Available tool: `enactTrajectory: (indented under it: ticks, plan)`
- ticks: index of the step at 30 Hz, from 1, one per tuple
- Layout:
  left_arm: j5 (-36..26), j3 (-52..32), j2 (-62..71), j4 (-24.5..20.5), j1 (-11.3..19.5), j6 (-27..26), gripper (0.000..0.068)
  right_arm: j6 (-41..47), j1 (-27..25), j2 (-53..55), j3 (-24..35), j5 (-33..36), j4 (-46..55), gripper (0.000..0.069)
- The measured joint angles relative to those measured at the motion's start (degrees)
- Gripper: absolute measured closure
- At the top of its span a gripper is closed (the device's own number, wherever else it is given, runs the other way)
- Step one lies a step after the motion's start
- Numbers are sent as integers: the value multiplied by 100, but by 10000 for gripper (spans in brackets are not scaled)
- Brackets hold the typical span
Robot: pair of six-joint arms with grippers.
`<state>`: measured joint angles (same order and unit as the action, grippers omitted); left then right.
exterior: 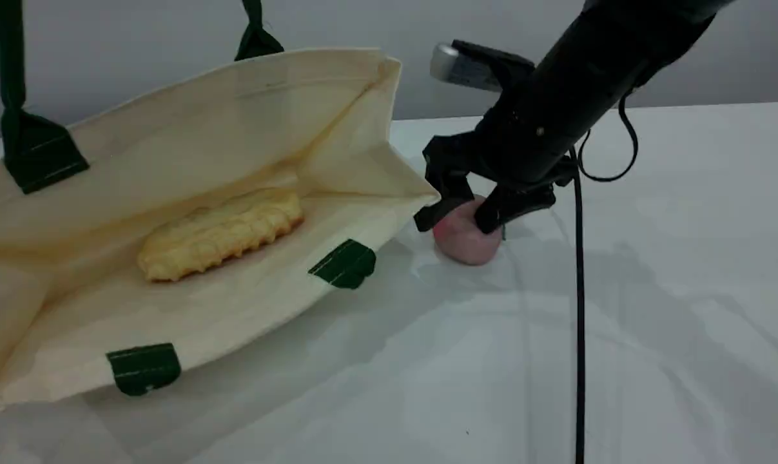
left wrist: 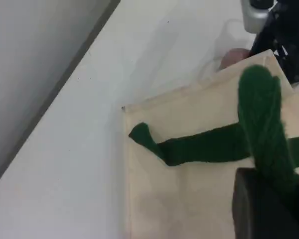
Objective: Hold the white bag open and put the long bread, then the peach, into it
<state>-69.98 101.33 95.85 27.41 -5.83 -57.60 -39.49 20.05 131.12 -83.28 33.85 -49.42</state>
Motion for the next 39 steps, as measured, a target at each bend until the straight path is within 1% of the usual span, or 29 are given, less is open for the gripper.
enactTrajectory:
  ticks: [5, 7, 9, 13, 15, 17, 18, 19, 23, 27, 29, 33, 37, 39]
  plan:
    - [0, 0, 0, 0, 0, 0, 587, 0, 0, 130, -1, -179, 70, 114]
    - [0, 0, 0, 0, 0, 0, 587, 22, 0, 160, -1, -222, 153, 137]
    - [0, 0, 0, 0, 0, 5, 587, 79, 0, 165, -1, -298, 304, 177]
    - [0, 0, 0, 0, 0, 7, 587, 209, 0, 170, 4, -364, 649, 316]
    - [0, 0, 0, 0, 0, 7, 587, 215, 0, 170, 4, -378, 791, 410]
    - [0, 0, 0, 14, 0, 7, 587, 210, 0, 170, 4, -365, 824, 489]
    - [0, 0, 0, 14, 0, 7, 587, 210, 0, 170, 4, -358, 824, 524]
    - [0, 0, 0, 14, 0, 7, 587, 210, 0, 170, 4, -354, 824, 540]
    - [0, 0, 0, 14, 0, 7, 587, 223, -14, 157, 4, -354, 830, 541]
    - [0, 0, 0, 14, 0, 7, 587, 539, -154, -12, 10, -322, 981, 542]
    - [0, 0, 0, 14, 0, 7, 587, 785, -262, -166, 16, -315, 1303, 549]
    - [0, 0, 0, 14, 0, 7, 587, 1406, -441, -579, 34, -96, 1998, 590]
    - [0, 0, 0, 33, 0, 7, 587, 2010, -468, -1067, 220, -32, 2767, 591]
    - [0, 0, 0, 100, 0, -22, 587, 2187, -468, -1327, 361, -45, 2984, 591]
